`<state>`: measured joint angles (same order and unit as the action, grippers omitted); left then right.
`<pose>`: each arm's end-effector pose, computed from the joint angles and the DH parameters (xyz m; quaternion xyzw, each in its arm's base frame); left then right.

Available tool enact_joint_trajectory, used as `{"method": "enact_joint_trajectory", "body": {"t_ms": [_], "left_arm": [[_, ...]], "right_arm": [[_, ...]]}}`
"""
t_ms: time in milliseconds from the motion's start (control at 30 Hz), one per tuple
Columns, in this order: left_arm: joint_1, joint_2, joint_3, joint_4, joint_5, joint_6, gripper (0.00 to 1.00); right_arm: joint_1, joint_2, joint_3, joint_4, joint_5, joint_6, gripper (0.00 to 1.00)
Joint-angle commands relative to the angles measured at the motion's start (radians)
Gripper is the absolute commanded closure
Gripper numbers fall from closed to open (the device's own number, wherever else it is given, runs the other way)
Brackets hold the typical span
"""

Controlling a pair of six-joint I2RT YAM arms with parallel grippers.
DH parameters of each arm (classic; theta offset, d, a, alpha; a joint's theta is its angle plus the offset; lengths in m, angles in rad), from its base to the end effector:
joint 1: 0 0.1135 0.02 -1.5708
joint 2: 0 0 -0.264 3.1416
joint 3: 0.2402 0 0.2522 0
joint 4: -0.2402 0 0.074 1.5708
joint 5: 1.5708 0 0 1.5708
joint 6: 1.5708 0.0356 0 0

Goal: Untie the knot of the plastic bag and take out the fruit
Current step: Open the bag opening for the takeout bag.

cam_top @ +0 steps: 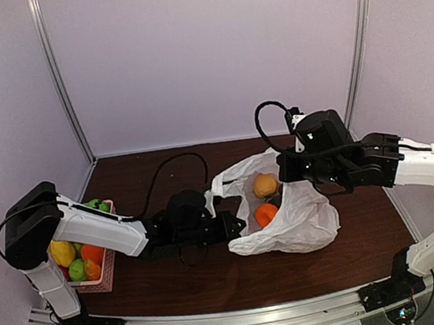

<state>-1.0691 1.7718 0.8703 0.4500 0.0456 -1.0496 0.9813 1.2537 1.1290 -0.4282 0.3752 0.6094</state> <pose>0.1767 -0.3255 0.1695 0.0204 0.8471 -0.4723 0.2429 0.1662 0.2250 0.3371 -0.0693 0.8599 0.2278 0.4514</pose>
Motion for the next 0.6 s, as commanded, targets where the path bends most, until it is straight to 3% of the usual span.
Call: {"method": "enact_joint_trajectory", "body": {"t_ms": [0,233,367,567], "left_arm": [[0.058,-0.09,-0.045,0.009,-0.03,0.027,1.0],[0.138,-0.218,-0.089,-0.059,-0.056,0.094,1.0],[0.191,-0.273,-0.044,-0.143,0.004,0.176,1.0],[0.223,-0.341,0.005,-0.269,-0.03,0.296,1.0]], "right_arm": [[-0.063,-0.056,-0.016,-0.028,0.022,-0.019,1.0],[-0.214,-0.114,0.033,-0.083,-0.001,-0.096,1.0],[-0.301,-0.134,0.103,-0.117,-0.004,-0.156,1.0],[-0.407,-0.153,0.223,-0.144,0.001,-0.231,1.0]]}}
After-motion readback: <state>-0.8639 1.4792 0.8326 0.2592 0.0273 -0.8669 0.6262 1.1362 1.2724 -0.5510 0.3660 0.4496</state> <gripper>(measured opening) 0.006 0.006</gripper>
